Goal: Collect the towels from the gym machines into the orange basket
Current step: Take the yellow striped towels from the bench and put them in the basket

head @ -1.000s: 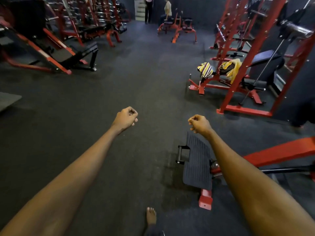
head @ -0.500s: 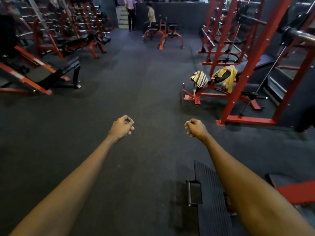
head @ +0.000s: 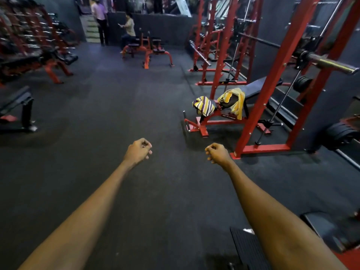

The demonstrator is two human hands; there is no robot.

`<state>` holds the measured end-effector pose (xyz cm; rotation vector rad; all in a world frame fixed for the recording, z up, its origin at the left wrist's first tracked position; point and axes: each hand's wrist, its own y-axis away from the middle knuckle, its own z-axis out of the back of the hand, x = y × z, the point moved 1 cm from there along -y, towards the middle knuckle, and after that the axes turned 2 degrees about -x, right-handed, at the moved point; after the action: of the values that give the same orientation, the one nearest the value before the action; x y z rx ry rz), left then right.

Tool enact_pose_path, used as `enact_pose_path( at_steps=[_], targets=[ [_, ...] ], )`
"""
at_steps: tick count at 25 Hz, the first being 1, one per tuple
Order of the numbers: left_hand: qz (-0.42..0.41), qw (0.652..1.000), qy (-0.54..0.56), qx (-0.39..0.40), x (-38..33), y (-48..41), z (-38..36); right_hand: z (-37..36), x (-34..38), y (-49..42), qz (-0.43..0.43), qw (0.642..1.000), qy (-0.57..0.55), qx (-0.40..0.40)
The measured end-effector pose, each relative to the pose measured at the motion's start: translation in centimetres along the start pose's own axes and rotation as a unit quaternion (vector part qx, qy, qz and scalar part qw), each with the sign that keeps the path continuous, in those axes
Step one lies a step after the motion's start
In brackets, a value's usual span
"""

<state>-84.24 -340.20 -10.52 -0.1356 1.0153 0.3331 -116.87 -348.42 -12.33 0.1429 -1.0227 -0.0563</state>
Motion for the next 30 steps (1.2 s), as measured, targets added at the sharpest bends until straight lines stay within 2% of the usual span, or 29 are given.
enact_pose_path(
  at_steps=[6, 15, 18, 30],
  targets=[
    [-0.023, 0.999, 0.009, 0.024, -1.9, -15.9, -0.2, -2.9, 2.9, -11.9, -0.035, 0.999, 0.010, -0.031],
    [-0.039, 0.996, -0.032, 0.069, -4.2, -42.4, -4.0, -4.7, 7.3, -37.2, -0.057, 0.997, 0.015, -0.053],
    [-0.040, 0.996, -0.013, 0.073, -6.2, -51.4, -4.8, -4.1, 10.0, -46.2, -0.061, 0.996, 0.018, -0.061],
    [-0.072, 0.985, -0.032, 0.155, -9.8, -86.8, -14.0, -5.4, 11.6, -76.0, -0.120, 0.986, 0.012, -0.119]
  ],
)
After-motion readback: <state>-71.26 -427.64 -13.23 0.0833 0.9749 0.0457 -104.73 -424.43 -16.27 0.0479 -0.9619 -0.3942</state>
